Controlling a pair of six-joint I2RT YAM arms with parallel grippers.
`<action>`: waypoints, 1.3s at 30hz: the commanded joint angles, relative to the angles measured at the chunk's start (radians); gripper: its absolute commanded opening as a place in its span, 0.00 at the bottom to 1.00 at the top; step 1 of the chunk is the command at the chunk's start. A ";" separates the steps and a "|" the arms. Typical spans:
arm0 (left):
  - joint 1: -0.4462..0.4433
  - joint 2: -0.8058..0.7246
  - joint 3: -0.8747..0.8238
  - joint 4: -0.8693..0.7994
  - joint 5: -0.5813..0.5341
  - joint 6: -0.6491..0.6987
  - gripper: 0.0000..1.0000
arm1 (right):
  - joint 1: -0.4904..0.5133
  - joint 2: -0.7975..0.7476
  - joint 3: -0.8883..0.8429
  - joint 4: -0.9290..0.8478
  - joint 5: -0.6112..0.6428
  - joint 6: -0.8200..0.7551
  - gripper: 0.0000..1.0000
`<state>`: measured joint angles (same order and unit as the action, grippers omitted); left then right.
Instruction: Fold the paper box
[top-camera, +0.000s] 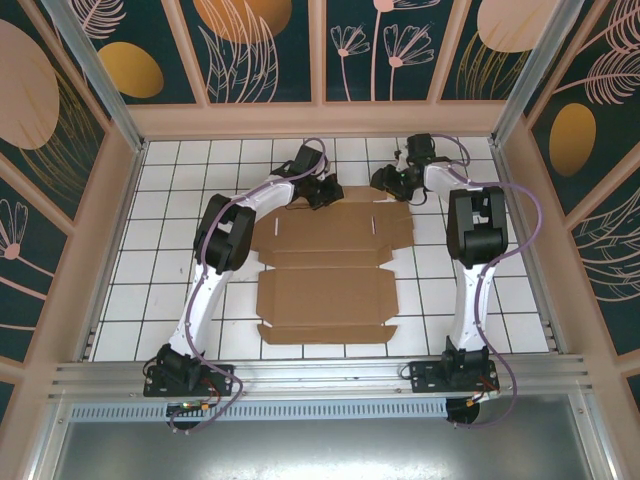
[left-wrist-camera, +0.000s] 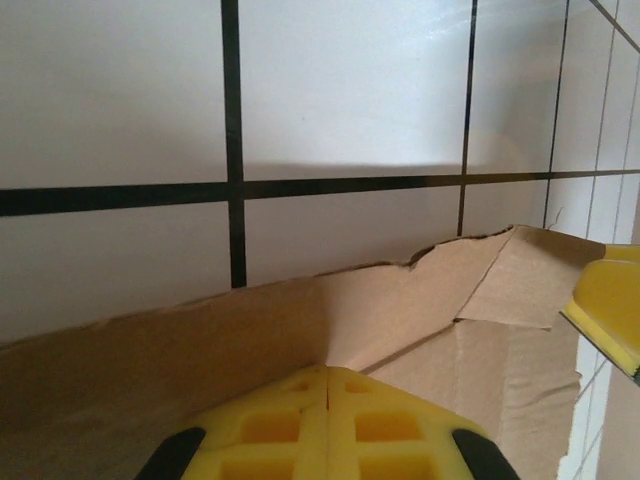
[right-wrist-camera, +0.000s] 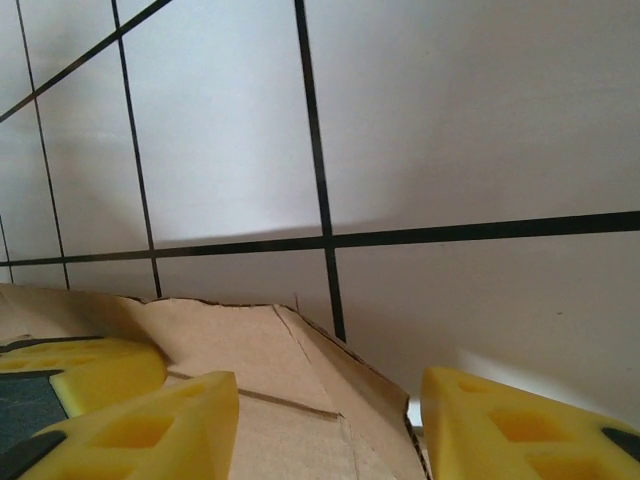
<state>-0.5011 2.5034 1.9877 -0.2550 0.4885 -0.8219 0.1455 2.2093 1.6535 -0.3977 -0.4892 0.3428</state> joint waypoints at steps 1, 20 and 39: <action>0.007 0.003 -0.013 0.026 0.034 -0.023 0.00 | 0.025 -0.038 -0.018 0.014 -0.042 -0.010 0.49; 0.010 0.017 -0.030 0.005 0.074 -0.005 0.00 | 0.120 0.036 0.059 -0.029 0.009 -0.025 0.40; 0.024 -0.355 -0.495 0.206 0.114 -0.048 0.00 | 0.031 -0.331 -0.257 0.020 0.222 -0.034 0.57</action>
<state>-0.4793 2.1818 1.5738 -0.0978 0.5980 -0.8623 0.2062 1.9308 1.4647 -0.3744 -0.3294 0.3210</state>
